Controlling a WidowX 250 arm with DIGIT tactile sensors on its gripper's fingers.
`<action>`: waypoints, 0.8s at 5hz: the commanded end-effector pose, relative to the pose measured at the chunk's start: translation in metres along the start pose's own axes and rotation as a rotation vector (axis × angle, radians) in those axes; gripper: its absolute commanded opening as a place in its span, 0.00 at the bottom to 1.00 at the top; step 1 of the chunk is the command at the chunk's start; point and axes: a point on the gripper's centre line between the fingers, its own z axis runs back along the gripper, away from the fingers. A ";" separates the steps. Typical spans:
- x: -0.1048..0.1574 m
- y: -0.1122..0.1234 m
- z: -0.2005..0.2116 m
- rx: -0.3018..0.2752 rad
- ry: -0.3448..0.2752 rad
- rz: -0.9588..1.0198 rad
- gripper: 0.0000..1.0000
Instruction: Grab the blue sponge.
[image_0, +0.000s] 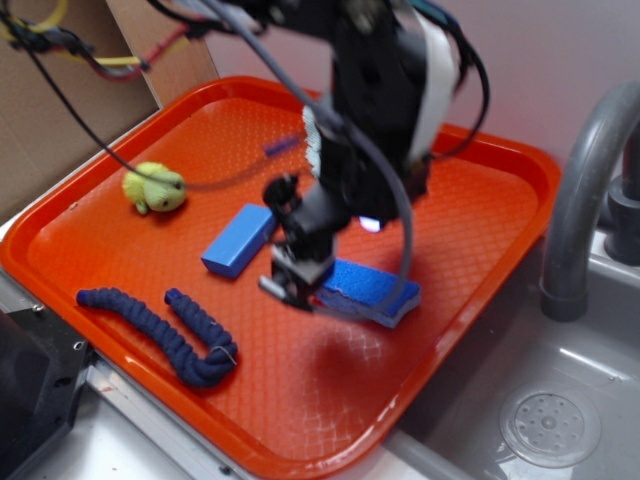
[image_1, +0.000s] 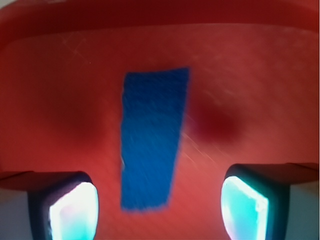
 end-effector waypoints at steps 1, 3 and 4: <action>0.020 -0.024 -0.016 0.048 0.137 -0.015 1.00; 0.011 -0.022 -0.015 0.026 0.098 0.042 0.00; -0.013 -0.017 0.002 0.053 -0.060 0.301 0.00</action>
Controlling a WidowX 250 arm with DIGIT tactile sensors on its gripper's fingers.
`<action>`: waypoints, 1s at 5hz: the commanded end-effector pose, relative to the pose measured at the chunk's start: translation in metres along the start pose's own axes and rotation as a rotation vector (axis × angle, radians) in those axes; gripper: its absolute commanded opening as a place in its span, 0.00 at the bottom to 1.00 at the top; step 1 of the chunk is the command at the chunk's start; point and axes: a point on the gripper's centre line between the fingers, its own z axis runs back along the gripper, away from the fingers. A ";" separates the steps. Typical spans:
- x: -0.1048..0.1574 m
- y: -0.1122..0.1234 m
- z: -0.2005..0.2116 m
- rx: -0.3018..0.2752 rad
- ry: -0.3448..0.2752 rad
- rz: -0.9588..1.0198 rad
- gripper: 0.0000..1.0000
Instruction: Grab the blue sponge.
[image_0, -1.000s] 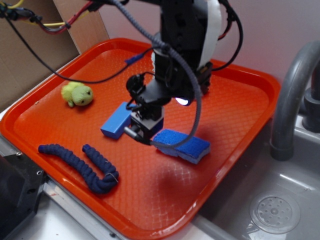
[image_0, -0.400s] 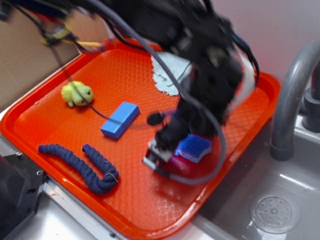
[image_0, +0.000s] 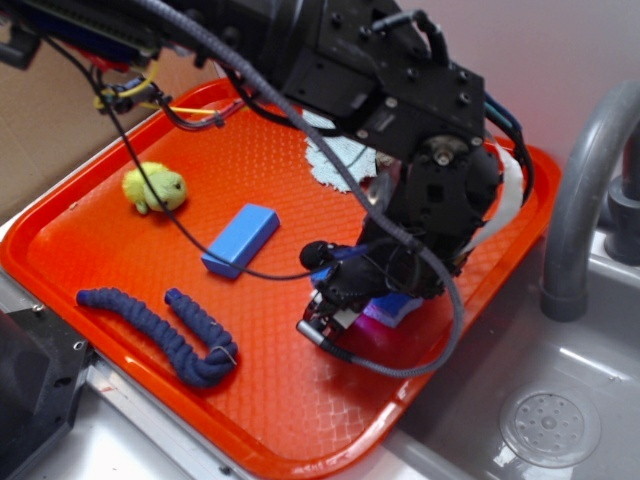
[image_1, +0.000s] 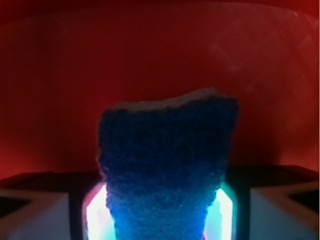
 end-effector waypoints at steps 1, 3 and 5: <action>-0.073 -0.003 0.039 0.124 -0.384 0.554 0.00; -0.154 -0.007 0.090 0.053 -0.436 1.061 0.00; -0.137 -0.022 0.120 -0.069 -0.262 1.536 0.00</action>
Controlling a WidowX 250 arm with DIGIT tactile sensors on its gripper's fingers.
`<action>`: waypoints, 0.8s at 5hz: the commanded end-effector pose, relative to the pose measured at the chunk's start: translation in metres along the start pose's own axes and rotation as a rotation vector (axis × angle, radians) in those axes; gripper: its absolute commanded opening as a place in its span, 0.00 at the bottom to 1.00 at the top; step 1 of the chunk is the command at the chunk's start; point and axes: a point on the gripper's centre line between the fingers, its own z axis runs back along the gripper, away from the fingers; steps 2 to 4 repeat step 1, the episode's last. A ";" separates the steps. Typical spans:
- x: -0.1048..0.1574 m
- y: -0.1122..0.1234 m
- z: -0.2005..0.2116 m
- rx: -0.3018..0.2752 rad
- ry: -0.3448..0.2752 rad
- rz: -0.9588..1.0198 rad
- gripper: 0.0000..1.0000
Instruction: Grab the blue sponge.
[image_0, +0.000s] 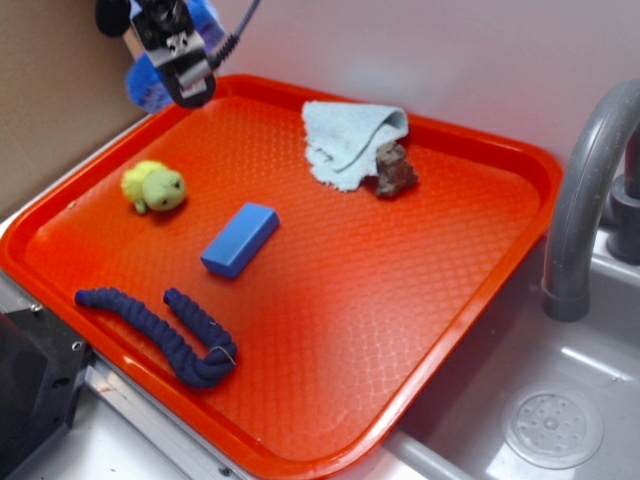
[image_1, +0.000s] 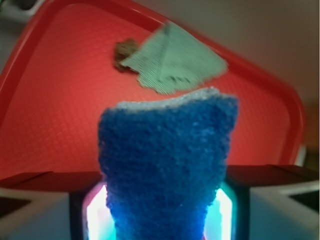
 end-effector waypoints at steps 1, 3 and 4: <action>0.002 -0.062 0.016 -0.028 0.094 0.456 0.00; 0.002 -0.062 0.016 -0.028 0.094 0.456 0.00; 0.002 -0.062 0.016 -0.028 0.094 0.456 0.00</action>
